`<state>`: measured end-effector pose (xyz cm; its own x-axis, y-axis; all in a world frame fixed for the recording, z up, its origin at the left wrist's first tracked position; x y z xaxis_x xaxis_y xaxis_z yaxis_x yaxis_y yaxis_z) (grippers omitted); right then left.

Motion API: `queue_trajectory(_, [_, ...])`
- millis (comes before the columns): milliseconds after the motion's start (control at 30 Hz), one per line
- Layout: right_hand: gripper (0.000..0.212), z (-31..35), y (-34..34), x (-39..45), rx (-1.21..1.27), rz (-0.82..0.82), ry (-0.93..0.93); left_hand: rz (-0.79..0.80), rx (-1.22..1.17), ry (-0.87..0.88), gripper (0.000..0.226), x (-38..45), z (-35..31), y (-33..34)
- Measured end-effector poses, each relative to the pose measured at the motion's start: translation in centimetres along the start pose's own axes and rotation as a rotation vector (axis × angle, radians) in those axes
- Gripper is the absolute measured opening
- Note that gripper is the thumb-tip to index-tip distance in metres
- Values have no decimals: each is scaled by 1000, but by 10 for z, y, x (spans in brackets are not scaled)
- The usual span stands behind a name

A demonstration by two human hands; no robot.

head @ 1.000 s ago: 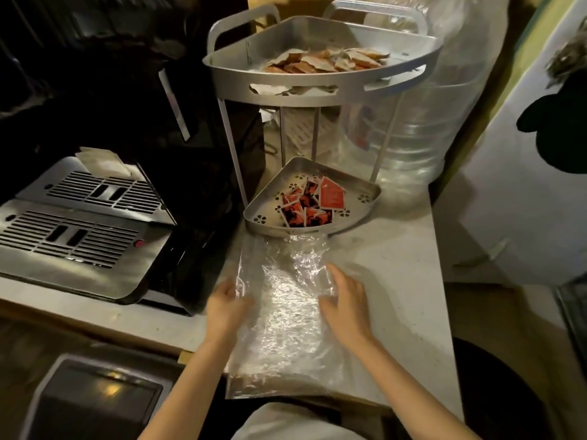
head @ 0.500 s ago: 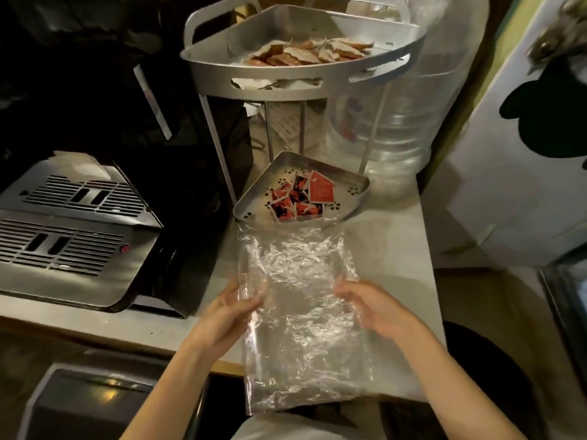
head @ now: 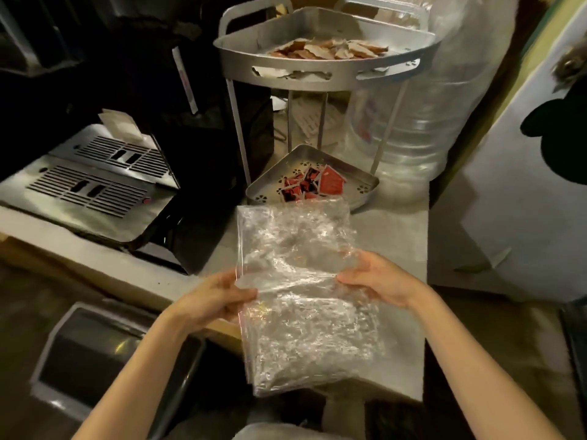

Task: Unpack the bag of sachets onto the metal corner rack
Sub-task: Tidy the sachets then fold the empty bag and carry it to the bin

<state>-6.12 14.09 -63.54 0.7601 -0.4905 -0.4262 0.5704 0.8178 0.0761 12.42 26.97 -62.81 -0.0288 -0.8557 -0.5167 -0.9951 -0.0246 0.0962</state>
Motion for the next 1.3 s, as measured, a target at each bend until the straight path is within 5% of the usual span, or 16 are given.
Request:
queue_trajectory(200, [12,10,1,-11,132,2,-109,-33,-302,166,23,-18,-6,25])
queue_trajectory(267, [14,11,9,-12,130,33,-94,-126,-271,177,9,-25,0,22])
queue_trajectory(367, [18,15,5,-17,135,-163,-108,-207,-208,173,48,-36,11,13])
queue_trajectory(467, [80,9,39,-15,479,51,-38,-308,-218,214,48,-57,15,1])
queue_trajectory(600, [89,-2,71,2,854,134,36,-660,-228,337,46,-95,29,-24])
queue_trajectory(700, [95,-12,113,8,732,214,118,-876,-259,414,54,-119,54,-29])
queue_trajectory(800, [66,-33,148,12,393,177,203,-971,-55,504,65,-137,71,-31])
queue_trajectory(867, [75,-42,161,21,232,59,187,-938,190,545,69,-146,73,-33])
queue_trajectory(933, [57,-47,170,29,152,-76,157,-726,304,470,66,-145,81,-37])
queue_trajectory(1000, [38,-46,182,35,102,-140,124,-373,236,327,42,-143,101,-38])
queue_trajectory(1067, [45,-48,206,42,162,-125,129,-207,-14,257,29,-157,118,-53])
queue_trajectory(1167, [39,-58,254,48,171,-50,183,-384,-318,126,59,-174,151,-105])
queue_trajectory(1300, [26,-63,320,59,-57,90,200,-345,-281,-35,42,-184,178,-141])
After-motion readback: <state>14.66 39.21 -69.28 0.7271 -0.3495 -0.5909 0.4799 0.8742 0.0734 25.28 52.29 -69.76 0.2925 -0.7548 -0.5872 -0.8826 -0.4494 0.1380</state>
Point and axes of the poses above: each hand's wrist, its own x-axis towards the middle knuckle, its own y-axis out of the palm, z = x × y, the point moved 9 cm from there along x, towards the middle knuckle, and after that the axes turned 1 degree about -y, right-handed, at the moved point
